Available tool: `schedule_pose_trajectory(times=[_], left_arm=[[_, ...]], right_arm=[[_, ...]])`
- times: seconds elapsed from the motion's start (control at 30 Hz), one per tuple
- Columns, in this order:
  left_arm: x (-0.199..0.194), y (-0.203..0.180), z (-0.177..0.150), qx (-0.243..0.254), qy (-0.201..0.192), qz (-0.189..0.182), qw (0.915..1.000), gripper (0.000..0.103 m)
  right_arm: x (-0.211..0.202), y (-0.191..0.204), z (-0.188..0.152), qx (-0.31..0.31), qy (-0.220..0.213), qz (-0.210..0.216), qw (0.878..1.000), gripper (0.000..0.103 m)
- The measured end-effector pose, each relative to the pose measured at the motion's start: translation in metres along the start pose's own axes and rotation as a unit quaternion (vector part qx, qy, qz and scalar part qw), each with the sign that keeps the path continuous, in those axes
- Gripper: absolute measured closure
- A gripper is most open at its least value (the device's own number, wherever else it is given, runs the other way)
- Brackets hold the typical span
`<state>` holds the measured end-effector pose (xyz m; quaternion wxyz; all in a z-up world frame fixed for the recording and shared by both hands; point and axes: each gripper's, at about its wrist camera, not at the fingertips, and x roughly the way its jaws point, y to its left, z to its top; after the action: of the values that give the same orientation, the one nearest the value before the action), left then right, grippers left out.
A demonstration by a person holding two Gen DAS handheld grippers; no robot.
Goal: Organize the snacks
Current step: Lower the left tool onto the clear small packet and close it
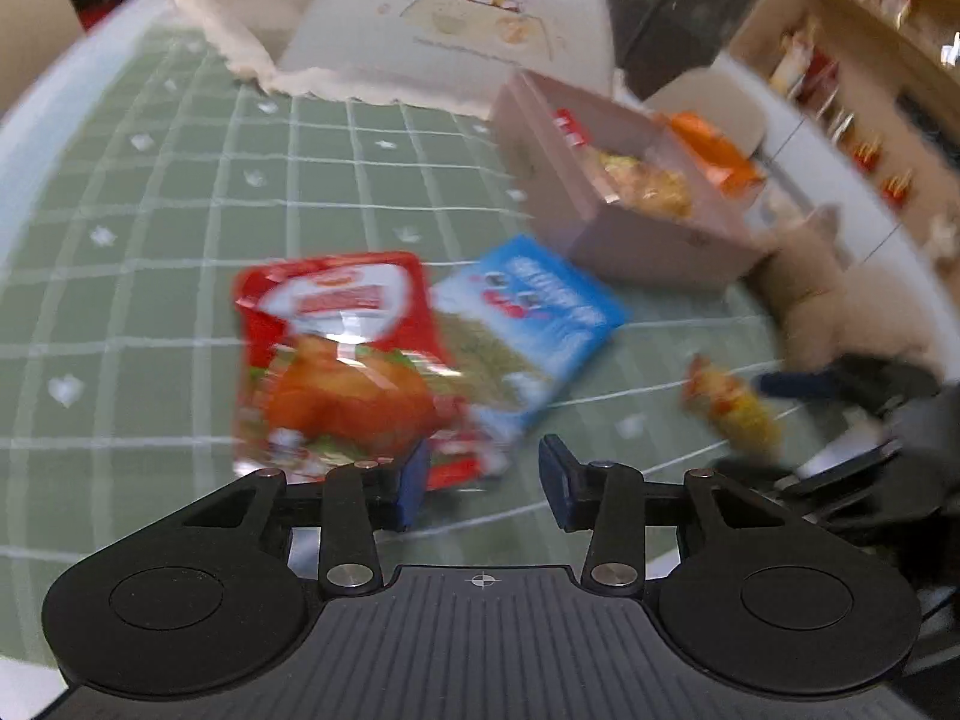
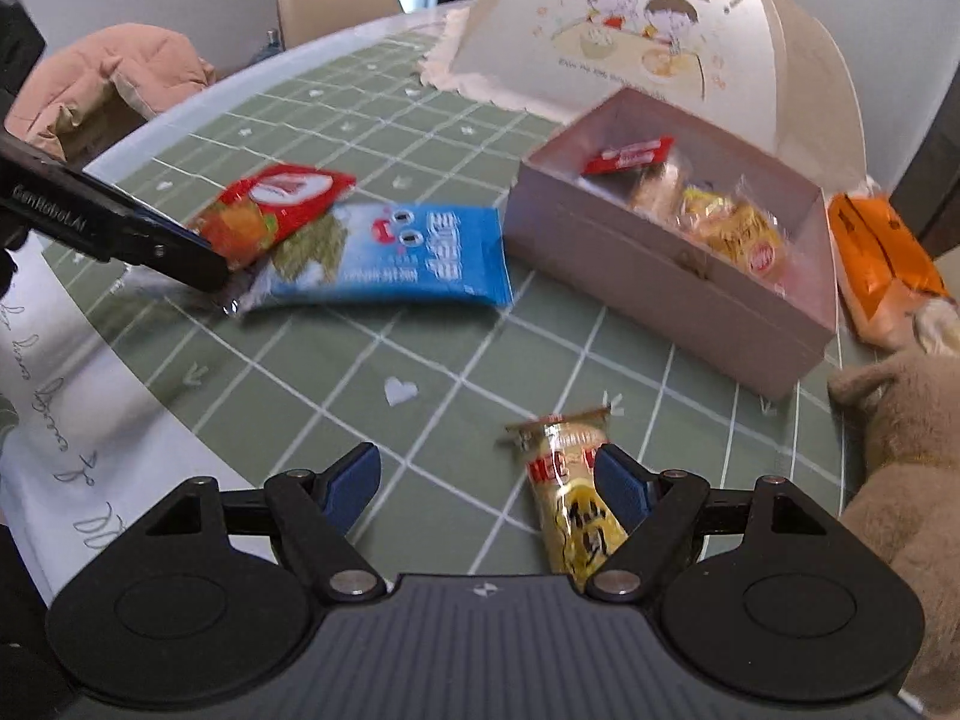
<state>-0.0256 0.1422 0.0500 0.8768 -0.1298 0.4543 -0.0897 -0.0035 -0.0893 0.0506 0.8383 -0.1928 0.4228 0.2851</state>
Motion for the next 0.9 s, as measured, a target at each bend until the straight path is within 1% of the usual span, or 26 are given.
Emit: schedule_pose_trajectory(times=[0.03,0.07,0.1,0.17,0.23,0.33,0.4,0.47,0.53,0.63,0.67,0.8,0.83,0.9], left_arm=[[0.0,0.007,-0.001,-0.003,-0.001,0.015,0.9999,0.059],[0.0,0.018,-0.001,-0.02,-0.004,0.026,0.9995,0.059],[0.0,0.029,-0.002,-0.039,-0.008,0.029,0.9988,0.059],[0.0,0.043,-0.005,-0.064,-0.009,0.025,0.9976,0.059],[-0.001,0.044,-0.008,-0.068,-0.011,0.014,0.9975,0.059],[-0.002,0.028,-0.012,-0.03,0.004,-0.007,0.9995,0.059],[0.002,0.01,-0.014,0.009,0.014,-0.012,0.9998,0.059],[0.006,-0.006,-0.016,0.039,0.025,-0.016,0.9988,0.056],[0.007,-0.016,-0.019,0.051,0.036,-0.031,0.9976,0.056],[0.007,-0.022,-0.021,0.049,0.05,-0.056,0.9959,0.056],[0.007,-0.024,-0.023,0.055,0.054,-0.055,0.9956,0.056],[0.007,-0.035,-0.028,0.107,0.065,-0.035,0.9916,0.056],[0.009,-0.037,-0.027,0.113,0.065,-0.029,0.991,0.057],[0.011,-0.03,-0.023,0.102,0.062,-0.023,0.9926,0.058]], right_arm=[[0.001,-0.001,-0.002,0.003,0.002,-0.001,1.0,0.024],[0.001,-0.002,-0.004,0.007,0.003,-0.002,1.0,0.024],[0.002,-0.003,-0.007,0.011,0.004,-0.003,1.0,0.024],[0.004,-0.006,-0.012,0.02,0.007,-0.006,1.0,0.024],[0.007,-0.01,-0.015,0.026,0.007,-0.012,1.0,0.024],[0.009,-0.017,-0.019,0.035,0.004,-0.02,0.999,0.024],[0.013,-0.025,-0.02,0.054,0.01,-0.02,0.998,0.024],[0.017,-0.03,-0.021,0.08,0.018,-0.015,0.997,0.024],[0.016,-0.03,-0.022,0.094,0.02,0.002,0.995,0.025],[0.013,-0.019,-0.023,0.097,0.021,0.035,0.994,0.025],[0.012,-0.013,-0.024,0.091,0.02,0.043,0.995,0.025],[0.01,0.006,-0.023,0.076,0.016,0.054,0.995,0.025],[0.009,0.009,-0.022,0.074,0.013,0.056,0.996,0.025],[0.007,0.012,-0.017,0.07,0.006,0.051,0.996,0.025]])
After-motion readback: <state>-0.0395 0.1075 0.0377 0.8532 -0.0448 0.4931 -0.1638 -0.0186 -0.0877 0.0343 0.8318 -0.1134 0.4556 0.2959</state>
